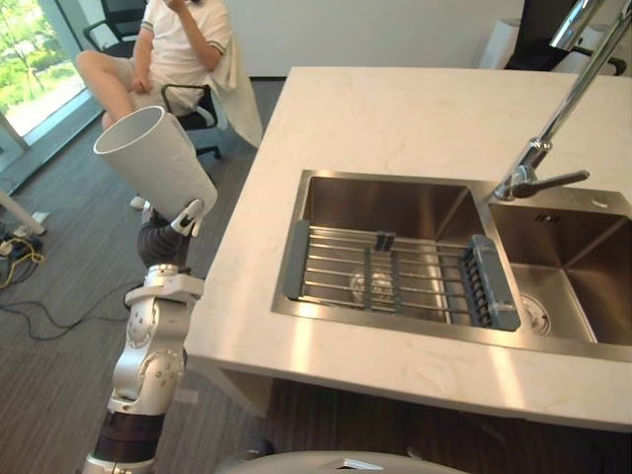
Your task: Walk over to the sink, pick up the cup, carry it to the dishwasher, place the cup inside the dishwasher, then close the dishwasher door
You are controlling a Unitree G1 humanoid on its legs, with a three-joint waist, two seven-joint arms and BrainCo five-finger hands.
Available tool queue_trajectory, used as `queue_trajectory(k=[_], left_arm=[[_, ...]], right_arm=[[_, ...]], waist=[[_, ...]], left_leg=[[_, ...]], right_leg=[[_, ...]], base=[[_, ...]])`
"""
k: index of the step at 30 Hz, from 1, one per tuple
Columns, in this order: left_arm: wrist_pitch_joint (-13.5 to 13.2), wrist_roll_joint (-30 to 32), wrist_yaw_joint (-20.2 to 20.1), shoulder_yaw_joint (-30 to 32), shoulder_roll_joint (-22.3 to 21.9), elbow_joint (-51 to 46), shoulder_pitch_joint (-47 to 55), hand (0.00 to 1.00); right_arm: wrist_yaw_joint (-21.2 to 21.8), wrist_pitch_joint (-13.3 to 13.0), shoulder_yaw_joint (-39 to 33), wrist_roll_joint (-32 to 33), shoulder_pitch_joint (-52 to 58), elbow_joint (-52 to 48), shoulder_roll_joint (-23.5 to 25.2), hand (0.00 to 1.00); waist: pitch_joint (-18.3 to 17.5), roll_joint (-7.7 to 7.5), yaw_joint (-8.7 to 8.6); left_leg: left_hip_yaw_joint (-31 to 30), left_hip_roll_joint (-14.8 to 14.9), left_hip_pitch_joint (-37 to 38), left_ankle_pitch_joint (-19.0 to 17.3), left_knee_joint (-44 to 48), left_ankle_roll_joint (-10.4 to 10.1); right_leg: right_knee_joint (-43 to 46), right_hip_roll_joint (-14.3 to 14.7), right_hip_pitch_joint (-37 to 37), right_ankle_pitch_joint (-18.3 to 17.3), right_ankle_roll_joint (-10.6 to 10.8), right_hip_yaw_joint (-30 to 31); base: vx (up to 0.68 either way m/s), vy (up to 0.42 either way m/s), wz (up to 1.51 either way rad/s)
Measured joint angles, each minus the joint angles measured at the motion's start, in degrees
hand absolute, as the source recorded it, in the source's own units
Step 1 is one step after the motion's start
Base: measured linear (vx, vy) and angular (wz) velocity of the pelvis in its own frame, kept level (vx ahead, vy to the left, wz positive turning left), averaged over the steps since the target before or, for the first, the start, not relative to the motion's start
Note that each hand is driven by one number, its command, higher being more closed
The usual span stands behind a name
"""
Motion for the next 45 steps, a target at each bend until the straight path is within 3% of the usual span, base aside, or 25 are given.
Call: queue_trajectory(k=[3, 6, 9, 11, 13, 17, 18, 20, 23, 25, 26, 27, 29, 31, 34, 36, 37, 38, 39, 40, 41, 42, 43, 44, 45], left_arm=[[0.5, 0.3, -0.2, 0.4, -0.3, -0.7, 0.5, 1.00], [0.9, 2.6, -0.4, 0.4, -2.2, -1.0, 0.6, 1.00], [1.0, 5.2, -1.7, 0.3, -2.1, -1.2, 0.7, 1.00], [1.0, 6.8, -2.3, -0.1, -2.1, -1.1, 0.9, 1.00], [0.4, 7.5, -2.4, -0.1, -2.1, 0.4, 0.9, 1.00], [-1.3, 10.5, -2.4, -0.2, -1.9, 4.0, 0.9, 1.00], [-2.0, 11.2, -2.3, 0.0, -1.6, 5.0, 0.7, 1.00], [-2.8, 11.2, -1.7, 0.3, -1.2, 5.9, 0.7, 1.00], [-3.1, 11.3, -1.0, -0.1, -1.4, 5.7, 0.9, 1.00], [-3.2, 12.5, -1.2, -0.1, -1.5, 5.5, 1.3, 1.00], [-3.1, 13.7, -2.2, -0.2, -2.2, 5.6, 1.4, 1.00], [-3.1, 14.6, -2.8, -0.7, -2.6, 5.6, 1.8, 1.00], [-3.4, 15.1, -4.7, -0.5, -2.6, 5.6, 3.5, 1.00], [-5.0, 15.0, -7.0, -0.5, -2.5, 5.6, 2.9, 1.00], [-6.3, 15.0, -8.7, -0.2, -2.5, 5.1, 2.6, 1.00], [-6.2, 14.9, -9.5, 0.3, -2.4, 5.1, 2.5, 1.00], [-6.2, 14.7, -9.9, 0.4, -2.7, 5.1, 2.5, 1.00], [-6.1, 14.6, -10.4, 0.6, -3.4, 5.5, 1.9, 1.00], [-6.1, 14.6, -10.7, 1.0, -3.9, 6.3, 1.8, 1.00], [-5.9, 14.6, -10.8, 2.3, -4.6, 8.9, 0.0, 1.00], [-5.8, 14.4, -10.5, 3.5, -5.7, 10.7, -2.7, 1.00], [-5.7, 14.0, -10.1, 3.5, -6.0, 10.7, -2.4, 1.00], [-5.7, 13.4, -9.5, 3.5, -5.9, 10.9, -1.2, 1.00], [-5.8, 13.5, -9.5, 2.6, -5.8, 10.9, -0.9, 1.00], [-6.3, 13.5, -9.7, 0.3, -6.3, 10.4, -0.9, 1.00]], right_arm=[[0.0, 0.0, -0.1, 0.0, 0.5, 0.1, 0.2, 0.00], [-0.1, -0.3, -1.9, 0.0, 1.4, 0.1, 0.3, 0.00], [-0.1, 0.0, -2.7, 0.2, 2.6, 0.1, 0.8, 0.00], [-0.1, 0.3, -2.7, 0.4, 4.2, 0.0, 1.4, 0.00], [-0.1, 0.2, -2.7, 1.0, 5.4, -0.2, 2.1, 0.00], [0.3, 0.0, -2.7, 2.6, 6.3, -0.4, 2.7, 0.00], [0.6, 0.0, -2.7, 2.5, 6.1, -0.4, 2.8, 0.00], [1.9, -0.3, -2.7, 2.3, 4.6, -0.7, 2.4, 0.00], [2.9, -1.4, -1.4, 1.7, 3.0, -2.8, 3.1, 0.00], [2.8, 0.2, 1.1, 0.2, 1.3, -2.6, 3.4, 0.00], [2.4, 0.3, 1.3, 0.1, 0.7, -2.7, 2.5, 0.00], [2.3, 0.2, 1.2, 0.1, 0.6, -2.6, 1.7, 0.00], [1.8, 0.0, 0.9, 1.0, 1.9, -2.4, 2.1, 0.00], [0.6, 0.4, 0.0, 2.6, 1.8, -2.1, 2.2, 0.00], [0.2, 3.1, 0.8, 2.2, 1.7, -1.2, 0.3, 0.00], [0.1, 4.0, 1.4, 1.5, 1.8, -1.0, -0.9, 0.00], [0.0, 4.2, 1.4, 1.1, 2.6, -1.4, -2.1, 0.00], [-0.1, 4.6, 0.8, 1.1, 2.6, -2.3, -3.0, 0.00], [-0.1, 5.1, 0.6, 1.2, 2.2, -2.2, -3.0, 0.00], [-0.1, 5.3, 0.5, 1.2, 1.5, -2.3, -2.3, 0.00], [-0.1, 5.2, 0.2, 1.2, 1.4, -2.7, -1.2, 0.00], [-0.2, 5.1, 0.2, 1.2, 1.2, -2.8, -1.5, 0.00], [-0.2, 5.1, 0.0, 1.2, 1.3, -3.0, -2.6, 0.00], [-0.2, 5.1, 0.1, 1.2, 2.0, -3.3, -3.2, 0.00], [-0.3, 5.3, 0.0, 1.2, 2.4, -3.9, -5.3, 0.00]], waist=[[-0.6, -0.28, 1.09], [-0.9, -0.59, 1.05], [-1.5, -1.38, 0.90], [-1.1, -2.36, -0.51], [-1.1, -2.88, -0.96], [-0.8, -2.86, -1.33], [-1.0, -3.48, -1.49], [-0.8, -5.17, -0.47], [0.4, -4.12, 1.10], [1.8, -2.58, 1.41], [3.4, -0.31, 0.74], [3.9, 1.16, 0.67], [4.4, 1.12, 0.39], [4.4, 1.43, -0.32], [4.0, 0.51, -0.19], [3.5, 0.04, -0.08], [2.1, 1.36, -0.18], [1.8, 1.89, -0.57], [1.4, 2.42, -1.04], [-0.1, 0.11, -2.41], [0.9, -2.15, -3.64], [1.2, -2.36, -2.81], [1.2, -2.92, -1.56], [0.7, -3.30, -1.66], [-0.5, -1.04, -2.22]], left_leg=[[-0.3, -1.0, 0.0, 0.1, -0.5, 0.1], [-2.4, -2.7, -0.1, 0.4, -2.1, 1.2], [-5.2, -4.0, 0.0, 1.0, -3.1, 2.1], [-10.5, -4.5, -0.3, 1.8, -3.5, 2.2], [-14.8, -4.6, -0.8, 2.3, -3.4, 1.9], [-23.6, -4.1, -2.7, 3.8, -2.6, 0.5], [-25.8, -4.0, -3.8, 4.5, -1.8, 0.3], [-27.2, -5.0, -5.5, 4.6, 0.6, -0.4], [-27.0, -5.1, -9.2, 4.1, 5.1, -1.4], [-27.1, -4.8, -12.4, 4.6, 7.8, -3.0], [-26.7, -3.8, -12.9, 4.9, 7.4, -3.7], [-24.9, -2.1, -12.5, 4.9, 5.6, -2.7], [-15.7, 0.9, -12.6, 0.5, 3.2, 3.4], [-3.7, 2.4, -16.2, 0.4, 8.1, 3.2], [0.9, 3.1, -18.2, -0.9, 21.0, 5.3], [4.2, 8.0, -16.3, -4.6, 27.2, 4.7], [6.9, 13.4, -13.8, -3.7, 28.1, 6.0], [8.6, 11.4, -12.9, -3.8, 23.8, 4.7], [8.4, 10.4, -12.2, -2.8, 19.0, 3.1], [4.7, 6.7, -11.0, 5.1, 7.7, 1.9], [9.1, 6.3, -14.0, 0.7, 17.4, 9.6], [12.8, 9.3, -13.9, -2.8, 24.9, 10.2], [17.1, 14.4, -10.8, -4.1, 33.6, 8.8], [18.3, 17.1, -7.5, -2.8, 35.8, 7.2], [18.3, 19.6, -3.1, 3.2, 31.4, 5.7]], right_leg=[[0.3, -1.0, 0.0, 0.2, 0.5, -0.3], [8.1, -4.4, -2.2, -4.2, 1.3, -1.2], [14.4, -6.5, -3.9, -7.8, -0.9, 1.1], [18.1, -5.7, -4.0, -9.1, -4.3, 10.3], [21.7, -4.6, -4.3, -9.7, -5.7, 16.3], [32.1, -1.3, -8.1, -10.4, -4.8, 27.4], [31.8, 0.3, -7.7, -13.4, -2.6, 30.0], [27.7, 0.9, -5.1, -16.4, -2.2, 30.6], [21.7, 2.2, -2.3, -18.6, -2.2, 31.3], [19.3, 3.6, -1.6, -21.7, -2.5, 31.3], [19.6, 5.2, -0.9, -23.2, -1.7, 29.2], [21.0, 6.3, -0.7, -23.3, -2.1, 27.0], [20.3, 6.4, 0.8, -22.5, -3.0, 22.3], [19.2, 4.0, 0.6, -20.2, -3.5, 14.5], [18.2, 0.8, -0.1, -17.5, -3.2, 8.2], [19.2, -1.4, -0.2, -16.5, -3.1, 5.2], [22.0, -2.1, -1.1, -16.8, -2.8, 3.4], [27.0, -3.0, -4.1, -20.3, -1.9, 4.3], [29.1, -0.8, -6.3, -22.7, -2.9, 5.3], [27.7, 4.3, -10.5, -23.0, -8.3, 7.3], [25.3, 2.8, -11.0, -19.1, -9.3, 4.6], [26.0, 1.3, -10.8, -18.7, -9.2, 4.0], [27.5, -1.2, -10.0, -18.6, -8.9, 4.7], [28.0, -3.3, -9.5, -18.6, -7.8, 4.8], [28.3, -5.1, -9.3, -17.8, -3.6, 4.2]], base=[[-0.03, 0.050, 0.09], [-0.02, 0.075, 0.29], [0.05, 0.079, 0.58], [0.07, 0.012, 1.12], [0.08, -0.035, 1.26], [0.10, -0.135, 1.20], [0.11, -0.247, 1.12], [0.04, -0.234, 0.71], [-0.11, -0.180, 0.36], [-0.23, -0.199, 0.51], [-0.26, -0.148, 0.84], [-0.41, -0.213, 1.17], [-0.35, -0.149, 1.22], [-0.28, -0.029, 1.60], [-0.20, 0.066, 1.14], [-0.15, 0.228, 1.02], [-0.11, 0.285, 1.10], [-0.11, 0.221, 1.17], [-0.17, 0.124, 1.51], [-0.16, 0.009, 1.93], [-0.13, 0.015, 1.70], [-0.07, 0.089, 0.81], [-0.05, 0.156, -0.02], [-0.13, 0.330, 0.18], [-0.13, 0.353, 0.49]])
